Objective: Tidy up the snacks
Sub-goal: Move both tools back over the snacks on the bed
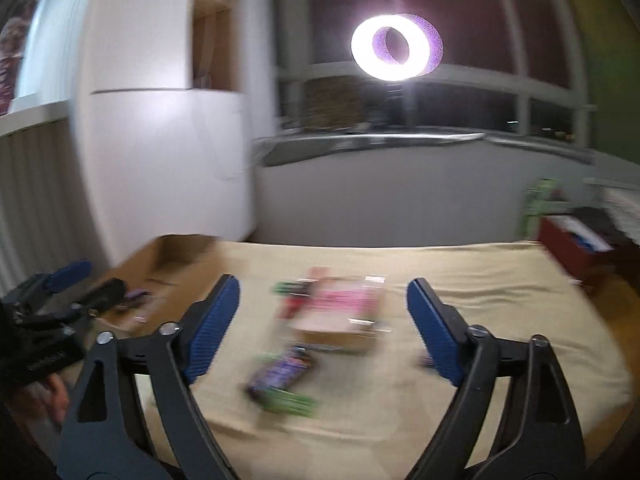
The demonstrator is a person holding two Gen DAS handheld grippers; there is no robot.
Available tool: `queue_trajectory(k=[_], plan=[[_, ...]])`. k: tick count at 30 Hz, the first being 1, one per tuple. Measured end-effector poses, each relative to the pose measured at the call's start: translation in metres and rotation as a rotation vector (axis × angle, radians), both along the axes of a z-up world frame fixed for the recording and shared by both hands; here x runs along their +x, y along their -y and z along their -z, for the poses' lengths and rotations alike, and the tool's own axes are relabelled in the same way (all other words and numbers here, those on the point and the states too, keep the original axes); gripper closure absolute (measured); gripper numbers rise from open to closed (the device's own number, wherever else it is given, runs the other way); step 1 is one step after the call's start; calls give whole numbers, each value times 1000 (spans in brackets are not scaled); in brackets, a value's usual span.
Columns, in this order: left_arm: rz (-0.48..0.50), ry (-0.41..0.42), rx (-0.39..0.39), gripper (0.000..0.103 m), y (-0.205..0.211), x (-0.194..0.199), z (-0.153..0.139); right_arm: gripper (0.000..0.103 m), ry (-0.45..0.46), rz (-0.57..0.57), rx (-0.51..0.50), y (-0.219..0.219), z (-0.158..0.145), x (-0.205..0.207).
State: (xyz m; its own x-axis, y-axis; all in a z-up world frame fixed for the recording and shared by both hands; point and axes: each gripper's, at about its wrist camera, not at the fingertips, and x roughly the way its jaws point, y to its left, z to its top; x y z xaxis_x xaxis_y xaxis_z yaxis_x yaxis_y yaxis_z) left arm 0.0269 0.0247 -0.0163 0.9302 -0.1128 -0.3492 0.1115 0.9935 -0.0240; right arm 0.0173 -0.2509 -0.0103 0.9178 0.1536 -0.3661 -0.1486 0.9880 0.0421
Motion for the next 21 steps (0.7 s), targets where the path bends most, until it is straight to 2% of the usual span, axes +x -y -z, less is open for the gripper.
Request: queue_trajectory(k=[2, 5, 8, 14, 18, 21], plan=[[48, 1, 2, 24, 18, 1, -1, 2, -4, 49, -19, 28, 2, -11], [91, 7, 24, 24, 34, -3, -2, 2, -50, 112, -52, 57, 14, -17], [87, 24, 47, 24, 34, -6, -3, 2, -53, 137, -18, 70, 14, -25], [73, 31, 31, 24, 33, -13, -7, 2, -29, 91, -49, 52, 8, -30], [76, 35, 31, 24, 35, -16, -5, 2, -46, 56, -51, 40, 18, -26], [84, 10, 30, 23, 40, -12, 7, 2, -78, 34, -49, 30, 36, -20]])
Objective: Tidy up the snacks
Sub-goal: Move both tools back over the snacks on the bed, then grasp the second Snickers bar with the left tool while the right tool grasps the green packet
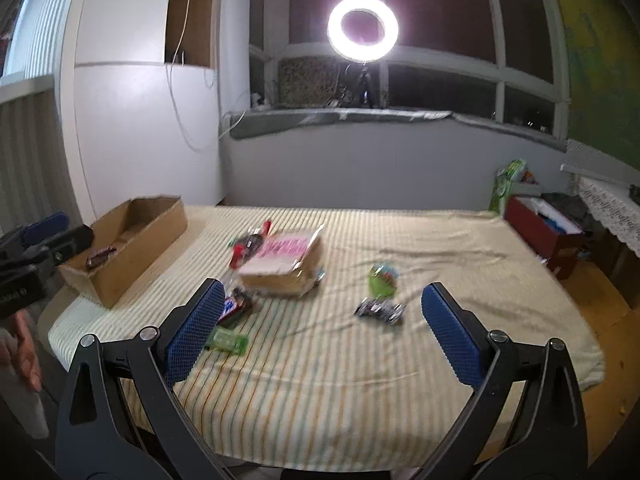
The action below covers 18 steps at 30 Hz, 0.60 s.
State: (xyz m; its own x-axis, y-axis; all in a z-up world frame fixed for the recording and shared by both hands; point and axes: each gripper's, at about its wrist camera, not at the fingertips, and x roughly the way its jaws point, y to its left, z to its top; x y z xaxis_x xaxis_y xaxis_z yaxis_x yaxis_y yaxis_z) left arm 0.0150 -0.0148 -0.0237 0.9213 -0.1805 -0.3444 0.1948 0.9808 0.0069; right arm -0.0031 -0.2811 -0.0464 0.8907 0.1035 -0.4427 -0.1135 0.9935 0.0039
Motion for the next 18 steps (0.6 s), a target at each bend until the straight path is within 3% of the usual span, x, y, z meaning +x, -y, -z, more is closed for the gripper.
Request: queue_trajectory(k=[10, 14, 18], plan=[[22, -146, 17, 23, 18, -2, 102, 2, -146, -3, 3, -13, 106, -4], [18, -181, 15, 22, 17, -3, 128, 1, -99, -2, -48, -19, 113, -11], [17, -155, 25, 21, 18, -5, 127, 0, -122, -36, -68, -26, 110, -1]])
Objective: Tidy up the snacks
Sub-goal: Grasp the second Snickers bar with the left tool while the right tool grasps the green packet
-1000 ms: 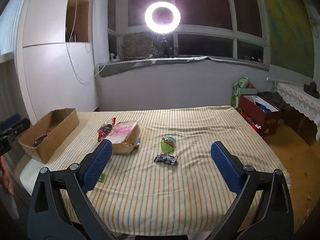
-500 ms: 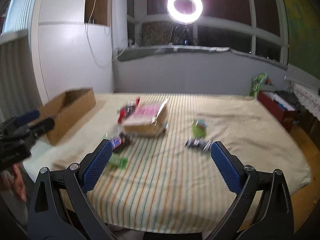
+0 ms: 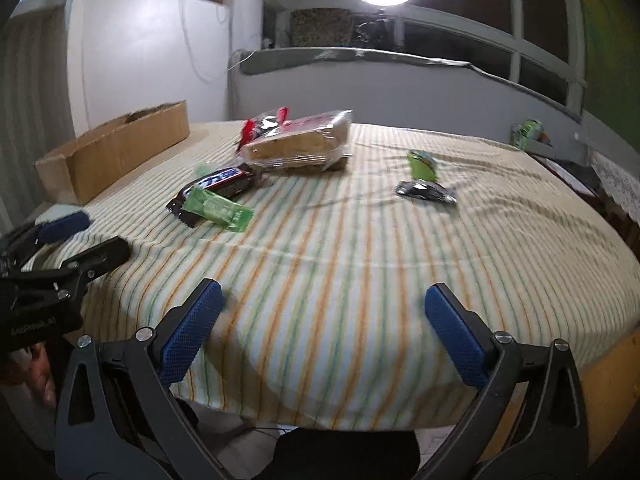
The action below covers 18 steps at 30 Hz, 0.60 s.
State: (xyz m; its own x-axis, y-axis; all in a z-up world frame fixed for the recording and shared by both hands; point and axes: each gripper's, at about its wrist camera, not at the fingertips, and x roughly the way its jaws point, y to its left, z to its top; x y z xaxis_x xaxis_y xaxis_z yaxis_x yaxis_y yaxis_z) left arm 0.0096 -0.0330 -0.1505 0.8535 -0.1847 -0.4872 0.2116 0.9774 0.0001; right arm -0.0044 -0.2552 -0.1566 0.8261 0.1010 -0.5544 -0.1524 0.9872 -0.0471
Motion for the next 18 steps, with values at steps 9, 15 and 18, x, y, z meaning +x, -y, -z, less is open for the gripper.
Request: queue_trajectory(k=[9, 15, 18], plan=[[41, -88, -9, 24, 8, 39, -13, 4, -82, -217, -62, -35, -9, 52], [95, -197, -153, 25, -12, 64, -24, 10, -66, -322, -143, -59, -13, 66], [130, -208, -156, 25, -10, 70, -31, 30, -65, -373, -137, -66, -12, 72]])
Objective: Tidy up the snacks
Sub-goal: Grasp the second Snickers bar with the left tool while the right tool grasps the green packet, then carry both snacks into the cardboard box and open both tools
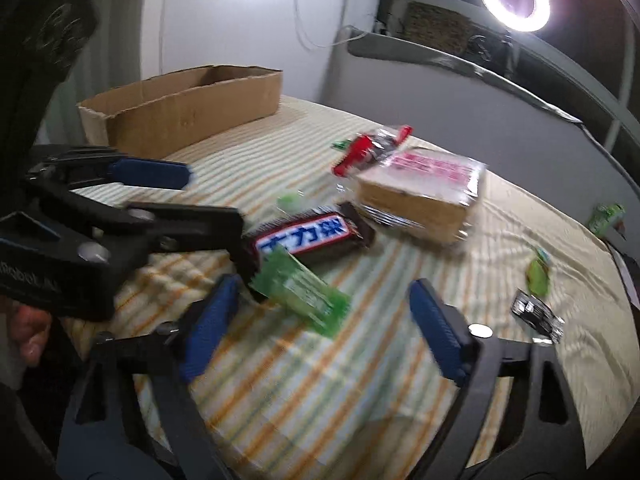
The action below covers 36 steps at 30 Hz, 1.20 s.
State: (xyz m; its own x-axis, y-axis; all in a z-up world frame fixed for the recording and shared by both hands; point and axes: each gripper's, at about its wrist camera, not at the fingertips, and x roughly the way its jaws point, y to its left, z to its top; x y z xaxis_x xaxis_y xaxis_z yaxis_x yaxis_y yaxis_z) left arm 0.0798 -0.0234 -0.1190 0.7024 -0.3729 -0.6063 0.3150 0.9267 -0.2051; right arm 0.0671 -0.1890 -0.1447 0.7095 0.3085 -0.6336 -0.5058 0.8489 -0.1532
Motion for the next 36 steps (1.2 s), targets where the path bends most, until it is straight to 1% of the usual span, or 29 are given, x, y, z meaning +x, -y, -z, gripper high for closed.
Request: queue_trajectory(k=[1, 2, 4, 5, 6, 7, 8, 9, 10, 11, 12, 13, 14, 18, 23, 33, 36], plan=[[15, -2, -2, 25, 3, 2, -1, 49, -16, -24, 17, -1, 0, 1], [25, -6, 1, 25, 6, 4, -1, 62, -38, -56, 41, -1, 0, 0], [43, -23, 15, 25, 15, 10, 1, 69, -39, -65, 43, 1, 1, -5], [50, -26, 19, 25, 18, 12, 2, 74, -39, -62, 51, 5, 1, -8], [57, -27, 24, 27, 23, 14, 3, 76, -42, -59, 67, 11, 1, -10], [59, -27, 30, 31, 27, 14, 3, 84, -45, -47, 92, 21, 2, -14], [65, -25, 34, 32, 31, 15, 3, 93, -47, -35, 108, 28, 2, -16], [73, -23, 42, 34, 36, 14, 3, 95, -50, -19, 136, 39, 2, -19], [84, -22, 56, 39, 41, 14, 4, 98, -54, -9, 153, 47, 1, -20], [96, -23, 64, 45, 44, 12, 4, 98, -63, 8, 182, 56, 2, -21], [108, -23, 68, 49, 48, 11, 5, 98, -71, 22, 211, 64, 2, -20], [113, -28, 77, 63, 52, 10, 7, 98, -77, 28, 227, 69, 3, -20], [115, -28, 80, 69, 54, 9, 8, 98, -80, 37, 247, 72, 3, -19], [90, -3, 73, 71, 58, 7, 9, 98, -78, 62, 291, 76, 5, -17], [75, 18, 60, 75, 53, 2, 6, 98, -70, 79, 297, 79, 5, -19], [93, 86, 60, 75, 51, -20, 1, 98, -38, 154, 322, 90, -2, -23], [106, 98, 41, 75, 53, -27, 5, 98, -15, 181, 334, 94, -2, -27]])
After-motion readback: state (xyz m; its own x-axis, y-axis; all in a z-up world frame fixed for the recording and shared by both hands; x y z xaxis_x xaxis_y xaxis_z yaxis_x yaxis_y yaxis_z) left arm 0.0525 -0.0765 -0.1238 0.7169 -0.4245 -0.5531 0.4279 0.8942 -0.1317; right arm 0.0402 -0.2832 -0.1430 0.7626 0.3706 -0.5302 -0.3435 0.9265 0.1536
